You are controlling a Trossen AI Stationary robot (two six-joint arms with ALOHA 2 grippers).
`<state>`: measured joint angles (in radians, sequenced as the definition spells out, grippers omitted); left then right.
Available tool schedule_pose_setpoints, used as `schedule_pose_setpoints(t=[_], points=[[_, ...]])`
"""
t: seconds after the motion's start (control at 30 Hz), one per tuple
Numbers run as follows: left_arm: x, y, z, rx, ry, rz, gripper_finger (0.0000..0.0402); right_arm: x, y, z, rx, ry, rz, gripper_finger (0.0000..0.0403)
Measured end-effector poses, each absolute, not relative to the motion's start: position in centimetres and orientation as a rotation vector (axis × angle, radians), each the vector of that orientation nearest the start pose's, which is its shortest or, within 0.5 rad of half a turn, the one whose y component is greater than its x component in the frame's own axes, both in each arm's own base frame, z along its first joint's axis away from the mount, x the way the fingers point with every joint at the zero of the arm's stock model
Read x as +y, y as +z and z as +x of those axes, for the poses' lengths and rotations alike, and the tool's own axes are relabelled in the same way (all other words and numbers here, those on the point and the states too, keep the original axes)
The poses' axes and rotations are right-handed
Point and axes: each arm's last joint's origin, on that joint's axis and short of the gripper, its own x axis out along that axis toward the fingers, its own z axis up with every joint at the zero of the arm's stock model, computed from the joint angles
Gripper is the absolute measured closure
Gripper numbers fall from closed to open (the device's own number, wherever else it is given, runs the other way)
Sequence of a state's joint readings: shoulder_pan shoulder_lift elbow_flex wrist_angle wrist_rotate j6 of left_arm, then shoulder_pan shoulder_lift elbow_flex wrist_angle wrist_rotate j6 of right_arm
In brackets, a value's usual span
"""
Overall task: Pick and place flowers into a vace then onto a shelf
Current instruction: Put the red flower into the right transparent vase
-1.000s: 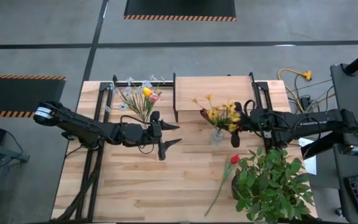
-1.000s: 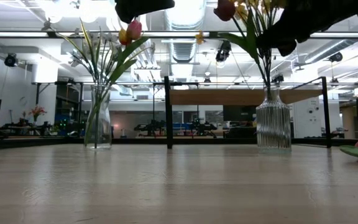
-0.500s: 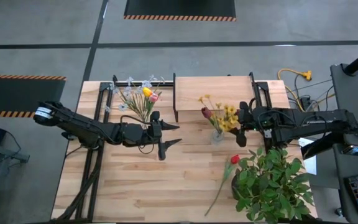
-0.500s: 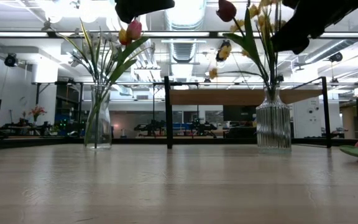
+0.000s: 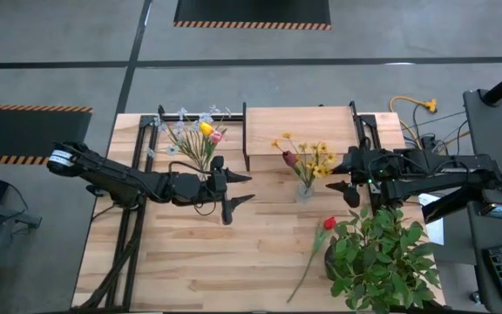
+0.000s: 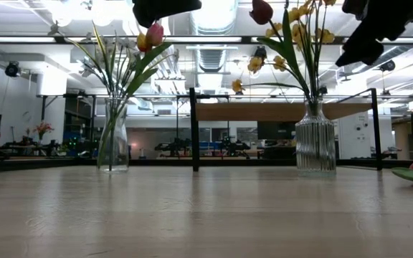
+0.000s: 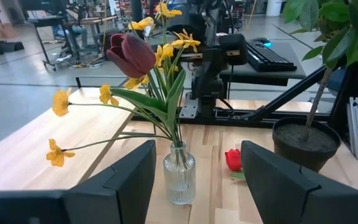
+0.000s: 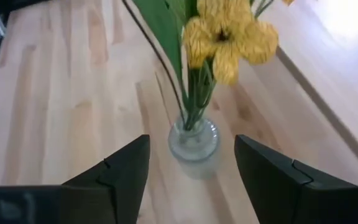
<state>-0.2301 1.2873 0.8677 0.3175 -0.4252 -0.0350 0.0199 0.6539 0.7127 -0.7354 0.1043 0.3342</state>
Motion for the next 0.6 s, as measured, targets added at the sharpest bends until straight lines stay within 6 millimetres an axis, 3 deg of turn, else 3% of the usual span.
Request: schedule_pose_setpoints(t=[0.2,0.33,0.6], points=[[-5.6,29.9,28.2,0.123,0.189,-0.005,0.0184,0.8,26.3,11.2,0.581,-0.119,0.318,0.0179],[-5.6,29.6,28.2,0.156,0.192,-0.010,0.0184,1.4,26.0,10.4,0.429,-0.032,0.323,0.0179],[-5.6,29.1,28.1,0.164,0.195,-0.046,0.0184,2.6,24.1,10.4,0.219,0.139,0.226,0.0179]])
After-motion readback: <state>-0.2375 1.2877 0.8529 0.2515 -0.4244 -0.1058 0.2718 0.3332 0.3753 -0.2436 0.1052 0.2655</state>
